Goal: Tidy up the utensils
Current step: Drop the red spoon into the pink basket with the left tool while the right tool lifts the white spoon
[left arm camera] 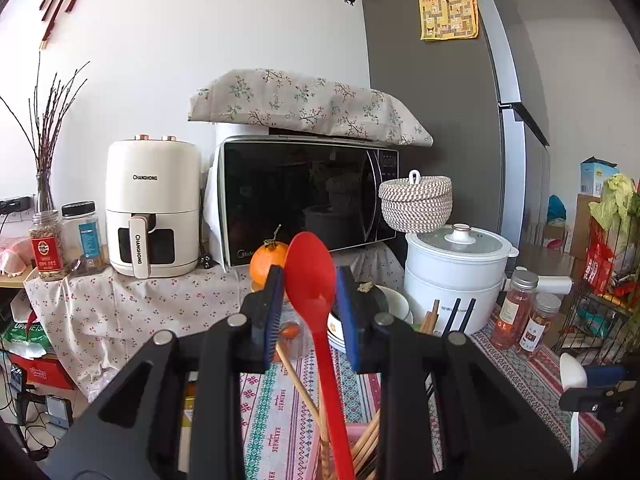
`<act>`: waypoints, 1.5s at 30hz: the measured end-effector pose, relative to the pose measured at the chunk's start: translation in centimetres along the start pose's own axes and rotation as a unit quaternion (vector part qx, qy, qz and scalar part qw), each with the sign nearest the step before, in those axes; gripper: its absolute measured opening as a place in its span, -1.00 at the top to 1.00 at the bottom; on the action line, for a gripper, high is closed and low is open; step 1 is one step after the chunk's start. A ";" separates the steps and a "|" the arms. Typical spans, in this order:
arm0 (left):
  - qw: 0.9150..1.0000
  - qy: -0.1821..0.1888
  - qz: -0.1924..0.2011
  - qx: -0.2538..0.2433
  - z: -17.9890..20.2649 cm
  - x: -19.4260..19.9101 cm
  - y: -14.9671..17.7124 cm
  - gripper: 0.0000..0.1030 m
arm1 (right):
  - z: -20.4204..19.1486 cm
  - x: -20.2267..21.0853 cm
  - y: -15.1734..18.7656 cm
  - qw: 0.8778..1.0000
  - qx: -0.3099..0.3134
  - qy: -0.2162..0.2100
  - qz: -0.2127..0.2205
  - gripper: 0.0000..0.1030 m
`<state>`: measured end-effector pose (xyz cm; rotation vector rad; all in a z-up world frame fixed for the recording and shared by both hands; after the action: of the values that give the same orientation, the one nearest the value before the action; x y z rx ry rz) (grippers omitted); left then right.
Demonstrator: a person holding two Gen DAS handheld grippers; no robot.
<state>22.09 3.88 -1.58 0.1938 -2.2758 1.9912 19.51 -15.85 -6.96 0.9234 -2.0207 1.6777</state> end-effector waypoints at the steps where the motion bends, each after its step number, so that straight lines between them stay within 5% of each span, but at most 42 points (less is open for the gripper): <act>1: 1.000 0.000 -0.002 -0.001 0.0 -0.3 0.3 0.45 | -0.1 -0.1 0.0 1.000 0.001 0.000 0.002 0.32; 13: 0.996 0.029 -0.072 -0.040 1.2 -0.3 3.1 0.40 | -1.7 0.6 -1.8 0.998 -0.009 -0.007 0.058 0.32; 18: 0.990 0.044 -0.136 -0.020 -0.3 1.3 3.6 -0.03 | -2.6 1.3 -2.9 0.996 -0.023 -0.004 0.091 0.32; 20: 0.982 0.033 -0.186 -0.005 -1.4 1.9 4.4 -0.03 | -3.1 1.4 -3.6 0.994 -0.033 -0.007 0.107 0.32; 24: 0.950 0.038 -0.309 -0.008 -2.4 2.7 7.9 -0.19 | -5.1 0.7 -4.8 0.988 -0.063 -0.024 0.136 0.32; 29: 0.930 0.053 -0.363 0.009 -3.3 3.8 11.1 -0.33 | -8.0 -0.7 -5.7 0.979 -0.084 -0.030 0.181 0.32; 34: 0.917 0.069 -0.390 0.043 -3.9 4.1 12.5 -0.35 | -9.6 -2.1 -5.8 0.970 -0.097 -0.017 0.224 0.32; 41: 0.917 0.054 -0.393 0.047 -5.6 3.8 12.7 -0.37 | -10.2 -3.9 -5.1 0.958 -0.087 0.031 0.272 0.31; 45: 0.915 0.050 -0.396 0.053 -6.0 3.8 13.0 -0.39 | -10.1 -5.5 -4.5 0.959 -0.094 0.034 0.265 0.31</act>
<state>16.14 11.44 -12.86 0.8442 -1.6190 1.6136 25.20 -5.15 -4.79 0.2617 -2.4724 1.6851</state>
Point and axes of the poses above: each gripper's, at about its wrist camera, not at the fingertips, and x roughly against the way its jaws point, z to its right, y to its underside, the point moved 7 cm from there along -x, roughly the way its jaws point, and after that the axes turned 8 degrees about -x, right-handed, at the moved point
